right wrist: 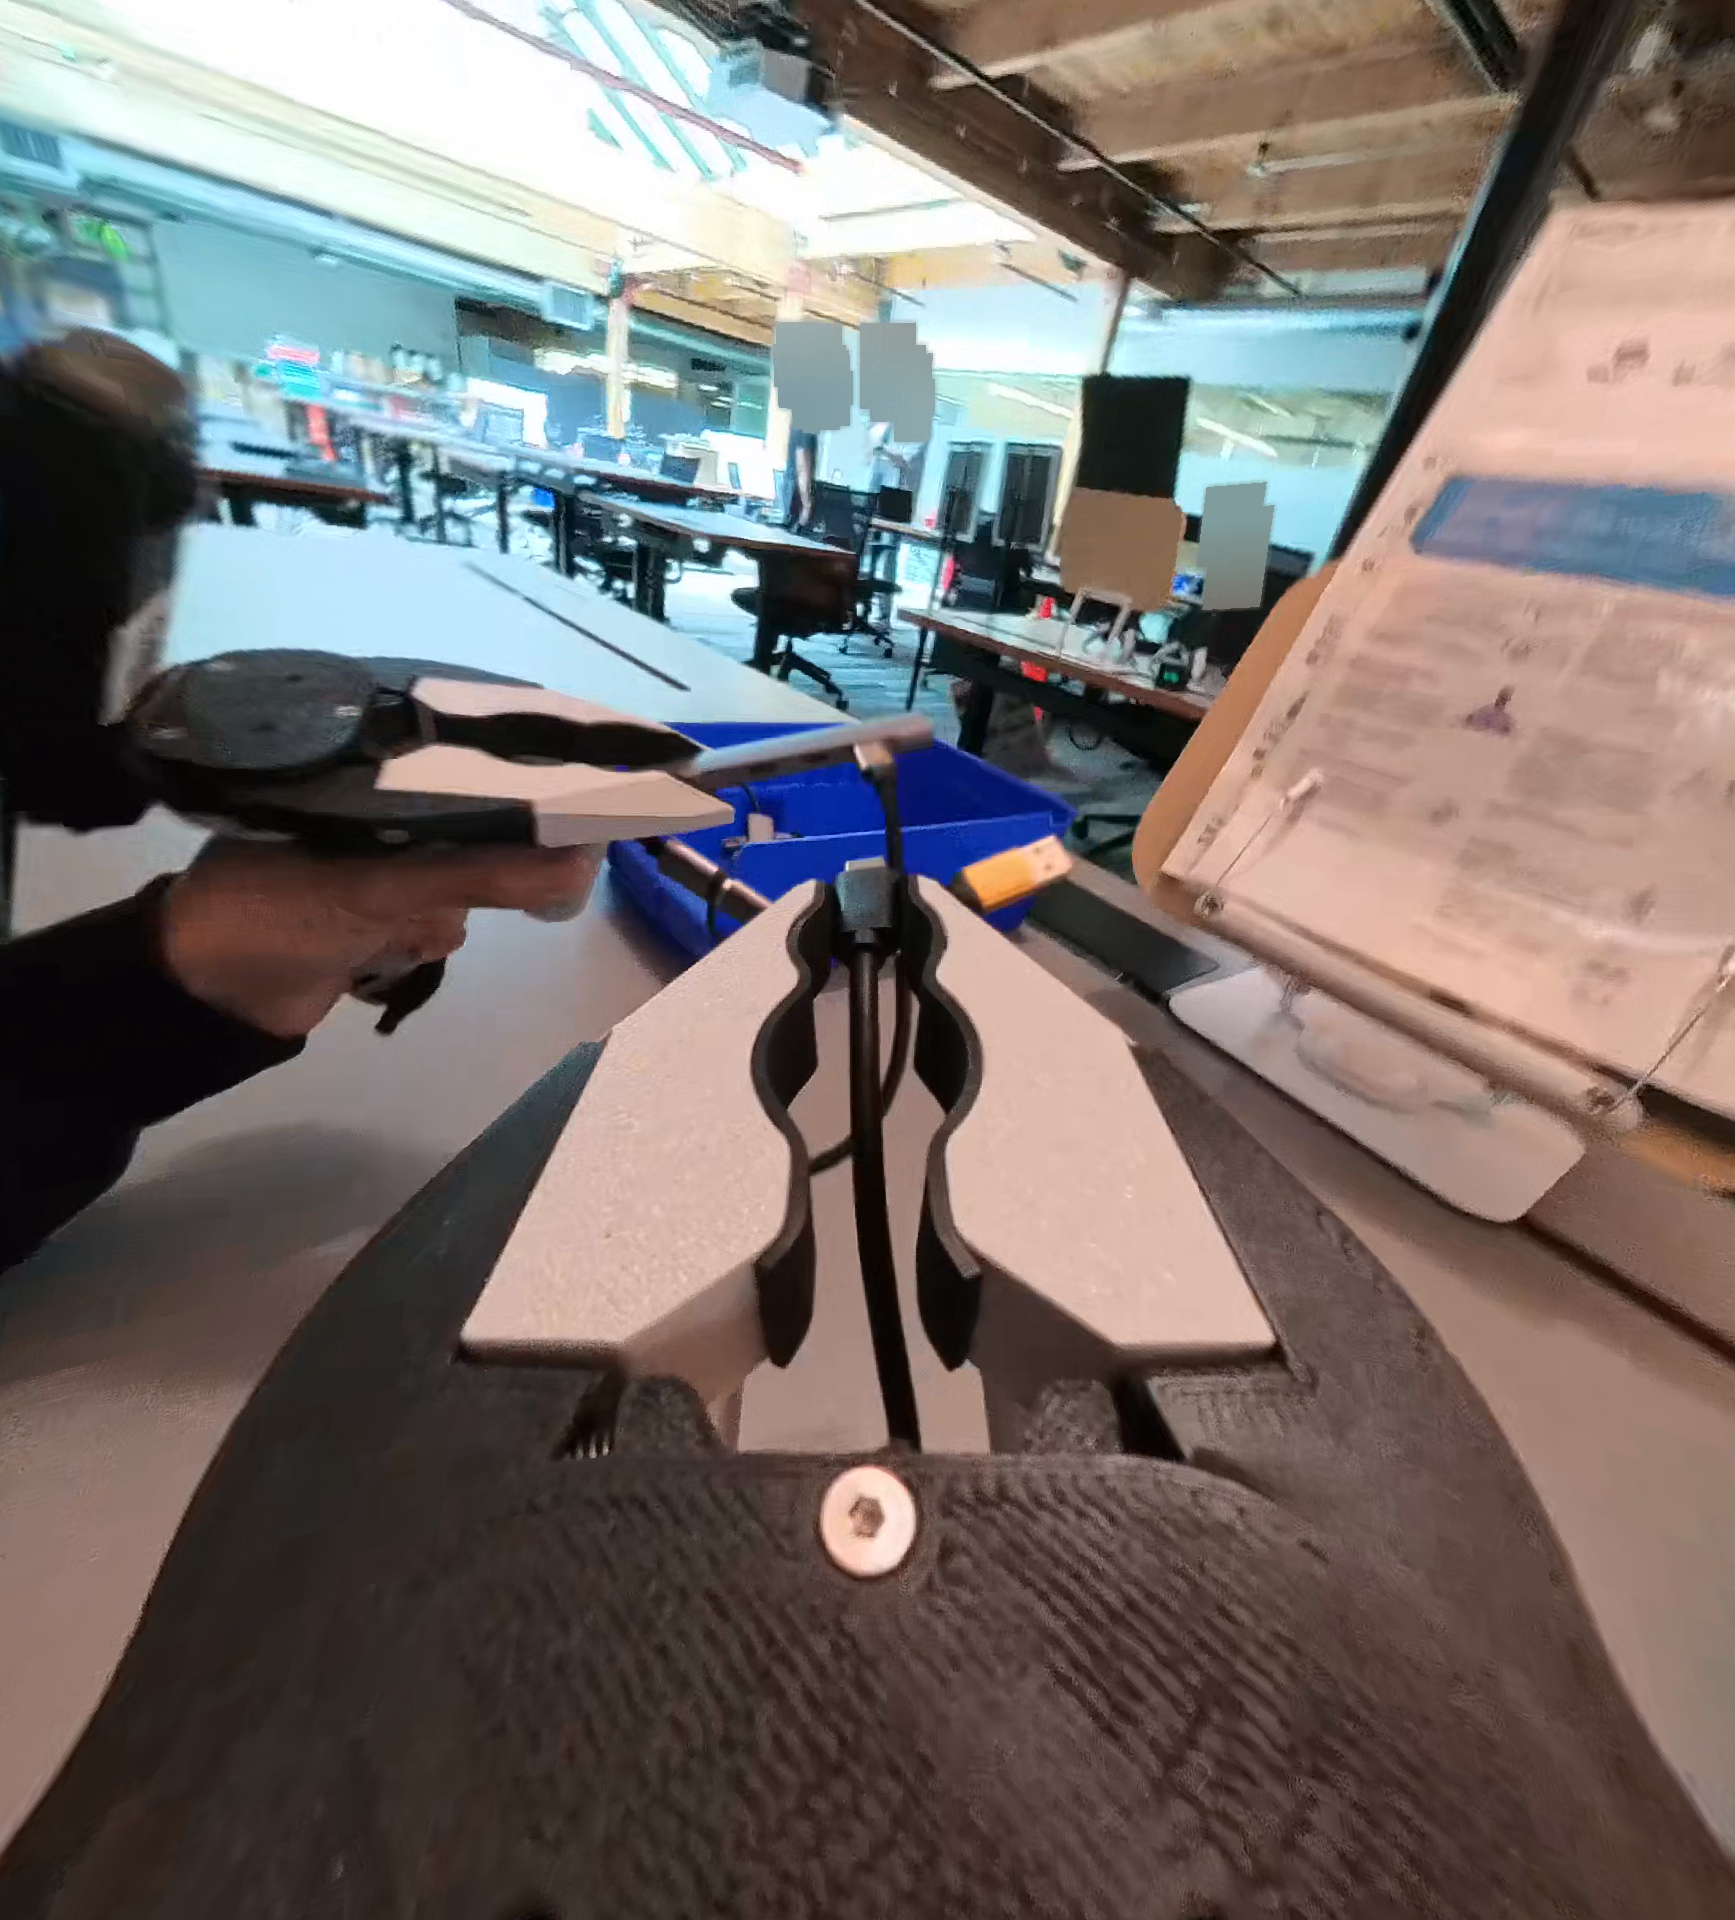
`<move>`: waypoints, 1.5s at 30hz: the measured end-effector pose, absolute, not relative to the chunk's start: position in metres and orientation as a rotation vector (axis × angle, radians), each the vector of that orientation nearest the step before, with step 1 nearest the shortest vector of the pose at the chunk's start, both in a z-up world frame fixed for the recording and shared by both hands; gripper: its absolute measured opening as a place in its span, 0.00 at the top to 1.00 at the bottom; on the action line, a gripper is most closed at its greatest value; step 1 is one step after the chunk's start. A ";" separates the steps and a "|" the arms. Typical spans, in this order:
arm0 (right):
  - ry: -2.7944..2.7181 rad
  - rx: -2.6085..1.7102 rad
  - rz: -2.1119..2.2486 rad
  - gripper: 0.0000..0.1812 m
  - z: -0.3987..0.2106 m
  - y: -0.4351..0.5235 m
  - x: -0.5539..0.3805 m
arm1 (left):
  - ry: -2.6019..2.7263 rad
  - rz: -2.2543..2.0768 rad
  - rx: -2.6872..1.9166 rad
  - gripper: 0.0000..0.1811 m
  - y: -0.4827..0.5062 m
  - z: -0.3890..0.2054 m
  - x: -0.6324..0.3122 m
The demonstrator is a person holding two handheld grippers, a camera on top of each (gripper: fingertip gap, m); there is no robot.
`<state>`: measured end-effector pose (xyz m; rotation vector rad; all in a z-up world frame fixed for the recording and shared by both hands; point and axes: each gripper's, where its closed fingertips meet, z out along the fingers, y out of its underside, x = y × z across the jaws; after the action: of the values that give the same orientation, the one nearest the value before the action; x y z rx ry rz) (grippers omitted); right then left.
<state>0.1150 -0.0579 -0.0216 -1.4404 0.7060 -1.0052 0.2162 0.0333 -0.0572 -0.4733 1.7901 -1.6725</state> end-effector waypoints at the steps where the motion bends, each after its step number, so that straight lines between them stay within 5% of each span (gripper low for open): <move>1: 0.680 -1.451 -1.032 0.94 -0.013 -0.066 0.106 | 1.784 -1.654 -0.497 0.88 0.038 -0.059 0.221; 9: 0.739 -1.468 -1.658 0.94 0.046 -0.246 0.124 | 1.796 -1.728 -0.601 0.88 0.055 -0.064 0.238; 17: 0.811 -1.509 -1.568 0.94 0.017 -0.367 0.186 | 1.858 -1.727 -0.540 0.88 0.041 -0.070 0.232; 24: 1.017 -1.865 -1.349 0.93 -0.090 -0.382 0.219 | 1.907 -1.711 -0.512 0.88 0.030 -0.081 0.229; 32: 1.439 -1.925 -0.925 0.92 -0.135 -0.400 0.182 | 1.906 -1.739 -0.519 0.88 0.030 -0.081 0.230; 35: 1.638 -1.984 -1.133 0.61 -0.143 -0.442 0.160 | 1.913 -1.738 -0.524 0.88 0.030 -0.083 0.230; 45: 1.649 -1.969 -1.088 0.69 -0.155 -0.425 0.132 | 1.922 -1.731 -0.517 0.88 0.028 -0.084 0.228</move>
<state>0.1324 -0.4249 -0.1555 -1.9688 1.6486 -1.0877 0.2281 0.0276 -0.0845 -0.5167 1.9218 -1.7308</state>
